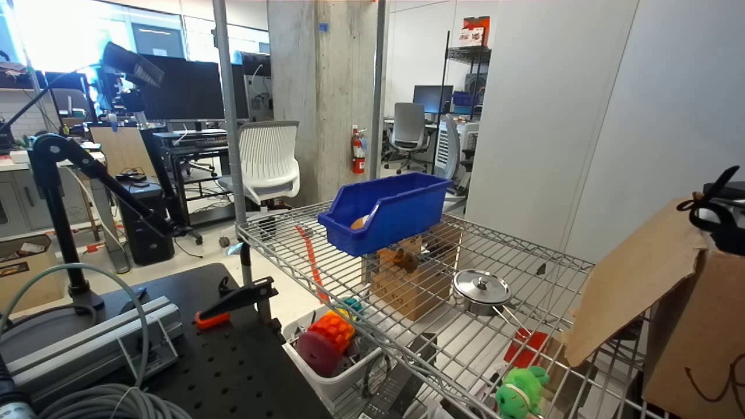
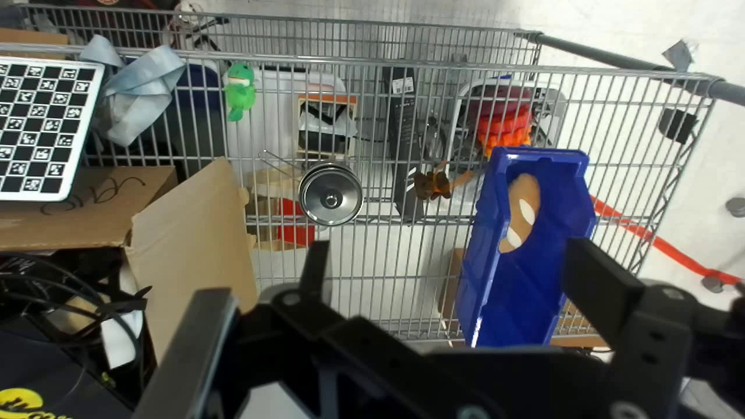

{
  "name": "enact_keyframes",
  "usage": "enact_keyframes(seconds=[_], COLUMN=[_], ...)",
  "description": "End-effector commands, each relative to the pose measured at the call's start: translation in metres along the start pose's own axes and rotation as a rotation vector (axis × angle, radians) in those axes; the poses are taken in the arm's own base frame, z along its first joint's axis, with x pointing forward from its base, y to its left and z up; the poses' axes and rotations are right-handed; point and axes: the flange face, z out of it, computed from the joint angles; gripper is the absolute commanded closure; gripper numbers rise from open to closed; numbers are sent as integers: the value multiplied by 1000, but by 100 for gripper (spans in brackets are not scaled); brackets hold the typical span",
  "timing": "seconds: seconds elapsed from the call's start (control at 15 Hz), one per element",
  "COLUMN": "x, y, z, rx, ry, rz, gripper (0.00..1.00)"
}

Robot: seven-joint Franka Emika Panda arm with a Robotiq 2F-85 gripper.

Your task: Move the brown bear forward

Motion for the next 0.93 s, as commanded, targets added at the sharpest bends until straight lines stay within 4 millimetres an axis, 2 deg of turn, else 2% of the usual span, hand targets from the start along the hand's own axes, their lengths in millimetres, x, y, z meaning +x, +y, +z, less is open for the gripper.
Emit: enact_keyframes(seconds=[0.0,0.2,0.4,0.67,0.87], x=[43,71,99,125,135], y=[-21,-37,-50,-69,-82], z=[59,126,208,314,371], rx=[59,124,84,48,-9], ry=[-96,-109,-173,-250,-272], rz=[5,74,133,178,172], gripper=[0,0,0,0,0])
